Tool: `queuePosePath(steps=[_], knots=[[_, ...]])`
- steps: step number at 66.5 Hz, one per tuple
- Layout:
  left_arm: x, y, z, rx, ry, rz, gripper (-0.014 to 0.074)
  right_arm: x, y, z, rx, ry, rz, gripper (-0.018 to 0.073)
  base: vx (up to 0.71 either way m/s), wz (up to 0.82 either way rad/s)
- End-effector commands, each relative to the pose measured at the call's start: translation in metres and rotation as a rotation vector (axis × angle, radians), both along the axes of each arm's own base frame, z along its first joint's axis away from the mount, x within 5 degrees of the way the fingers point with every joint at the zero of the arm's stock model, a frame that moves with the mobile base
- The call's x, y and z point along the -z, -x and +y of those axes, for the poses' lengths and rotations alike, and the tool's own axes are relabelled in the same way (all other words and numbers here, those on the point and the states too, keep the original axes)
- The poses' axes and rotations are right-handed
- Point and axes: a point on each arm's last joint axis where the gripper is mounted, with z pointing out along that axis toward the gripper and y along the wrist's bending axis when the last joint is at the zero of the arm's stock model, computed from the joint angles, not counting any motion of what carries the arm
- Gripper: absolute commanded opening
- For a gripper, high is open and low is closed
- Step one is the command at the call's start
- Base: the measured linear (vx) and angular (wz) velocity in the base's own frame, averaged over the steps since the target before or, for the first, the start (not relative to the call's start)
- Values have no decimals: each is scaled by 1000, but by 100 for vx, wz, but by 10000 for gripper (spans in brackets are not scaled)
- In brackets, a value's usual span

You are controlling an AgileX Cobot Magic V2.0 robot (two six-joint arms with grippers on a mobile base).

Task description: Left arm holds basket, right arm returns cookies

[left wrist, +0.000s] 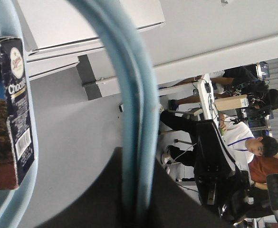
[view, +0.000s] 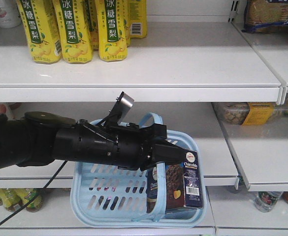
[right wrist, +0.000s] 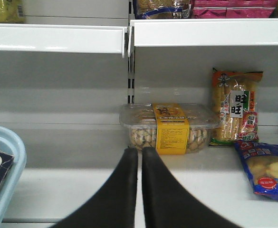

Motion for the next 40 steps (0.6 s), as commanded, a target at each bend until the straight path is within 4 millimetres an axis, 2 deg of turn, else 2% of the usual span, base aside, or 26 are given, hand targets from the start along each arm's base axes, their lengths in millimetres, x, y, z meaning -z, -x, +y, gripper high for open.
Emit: queuePosePath(steps=[1, 40], knots=[[-35, 5, -1, -2, 150, -20, -3, -1, 0, 1, -8, 12, -66, -6, 6, 0], [-35, 5, -1, -2, 150, -20, -3, -1, 0, 1, -8, 12, -66, -6, 5, 1]])
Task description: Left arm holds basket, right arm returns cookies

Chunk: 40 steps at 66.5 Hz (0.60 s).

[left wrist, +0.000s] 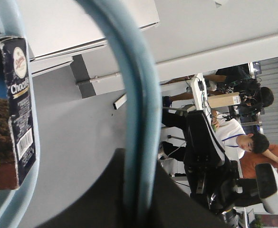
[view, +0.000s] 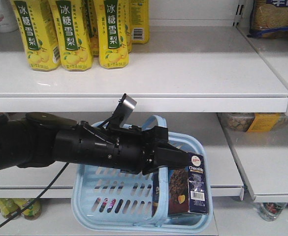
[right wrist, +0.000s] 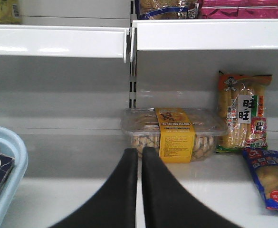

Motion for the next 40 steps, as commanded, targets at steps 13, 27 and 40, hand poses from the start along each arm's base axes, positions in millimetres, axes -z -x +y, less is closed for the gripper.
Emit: queuePosePath(steps=[13, 27, 40], knots=[[-34, 0, 1, -43, 130, -29, -3, -1, 0, 1, -8, 12, -66, -6, 4, 2], [-34, 0, 1, -43, 130, -29, -3, -1, 0, 1, -8, 12, -66, -6, 1, 1], [-34, 0, 1, -43, 130, -29, -3, -1, 0, 1, -8, 12, -66, -6, 0, 0]])
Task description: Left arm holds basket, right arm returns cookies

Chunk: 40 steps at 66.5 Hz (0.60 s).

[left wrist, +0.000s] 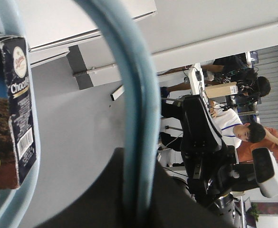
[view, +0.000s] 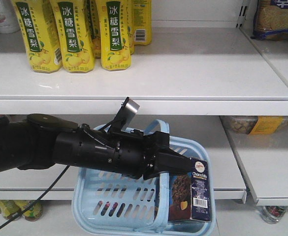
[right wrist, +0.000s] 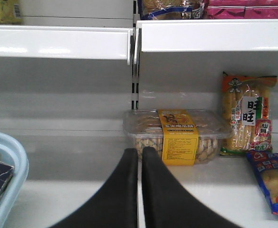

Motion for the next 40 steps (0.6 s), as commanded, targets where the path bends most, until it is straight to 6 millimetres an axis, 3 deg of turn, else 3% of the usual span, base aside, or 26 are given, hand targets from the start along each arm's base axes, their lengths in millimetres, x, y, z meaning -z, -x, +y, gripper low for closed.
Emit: queuePosePath(steps=[1, 40], knots=[[-35, -5, 3, -80, 129, -34, -3, -1, 0, 1, -8, 12, -66, -6, 0, 0], [-35, -5, 3, -80, 129, -34, -3, -1, 0, 1, -7, 12, -65, -6, 0, 0]])
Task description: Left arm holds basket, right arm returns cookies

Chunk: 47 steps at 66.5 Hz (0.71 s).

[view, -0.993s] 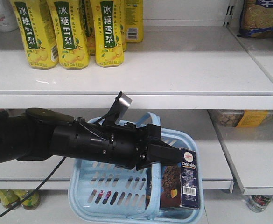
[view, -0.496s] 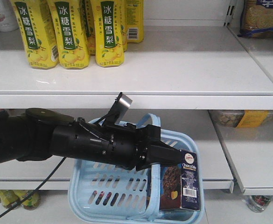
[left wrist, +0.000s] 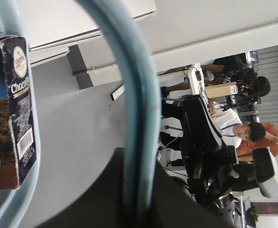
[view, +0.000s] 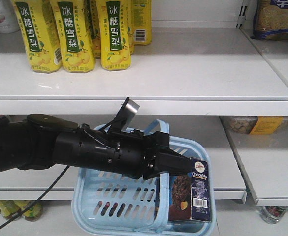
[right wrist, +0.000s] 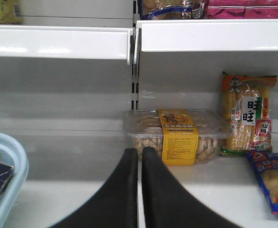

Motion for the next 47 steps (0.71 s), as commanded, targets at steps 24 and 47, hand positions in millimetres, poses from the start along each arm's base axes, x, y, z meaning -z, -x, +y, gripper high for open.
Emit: queuePosePath(steps=[24, 47], knots=[[-35, -5, 3, -80, 130, -35, -3, -18, 2, 3, -32, -21, -216, -6, 0, 0], [-35, -5, 3, -80, 130, -35, -3, -102, -13, 1, -16, -125, -145, -6, 0, 0]])
